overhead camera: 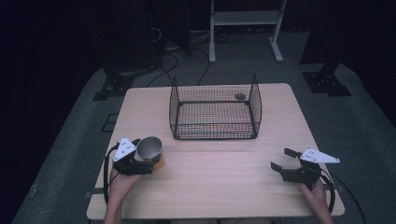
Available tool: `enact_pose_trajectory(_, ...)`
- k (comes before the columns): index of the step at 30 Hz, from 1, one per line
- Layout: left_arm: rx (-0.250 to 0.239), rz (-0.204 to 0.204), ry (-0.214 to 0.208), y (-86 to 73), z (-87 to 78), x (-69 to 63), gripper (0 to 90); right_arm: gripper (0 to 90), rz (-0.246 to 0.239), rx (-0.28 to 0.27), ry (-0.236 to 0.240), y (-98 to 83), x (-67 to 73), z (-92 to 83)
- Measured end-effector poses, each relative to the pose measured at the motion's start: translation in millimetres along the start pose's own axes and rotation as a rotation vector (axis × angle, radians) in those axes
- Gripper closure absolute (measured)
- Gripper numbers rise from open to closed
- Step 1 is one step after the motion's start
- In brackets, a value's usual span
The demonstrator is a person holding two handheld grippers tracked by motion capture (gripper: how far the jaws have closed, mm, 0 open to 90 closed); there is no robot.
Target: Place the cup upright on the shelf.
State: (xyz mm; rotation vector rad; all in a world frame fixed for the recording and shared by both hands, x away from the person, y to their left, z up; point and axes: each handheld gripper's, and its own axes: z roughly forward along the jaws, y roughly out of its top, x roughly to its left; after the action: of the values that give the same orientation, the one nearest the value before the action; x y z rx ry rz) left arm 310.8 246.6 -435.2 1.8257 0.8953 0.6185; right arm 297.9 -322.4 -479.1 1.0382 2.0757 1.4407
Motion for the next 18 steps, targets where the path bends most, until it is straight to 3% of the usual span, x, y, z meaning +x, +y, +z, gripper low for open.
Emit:
enact_pose_trajectory(12,0.055,0.009,0.001,-4.7,10.1,-0.8,0.3,12.9,-0.001,0.001,-0.001,0.0,0.2,0.1)
enact_pose_trajectory(18,0.043,0.021,-0.004,-5.1,8.0,-0.9,13.0,12.9,-0.013,0.004,-0.003,0.2,1.0,0.6)
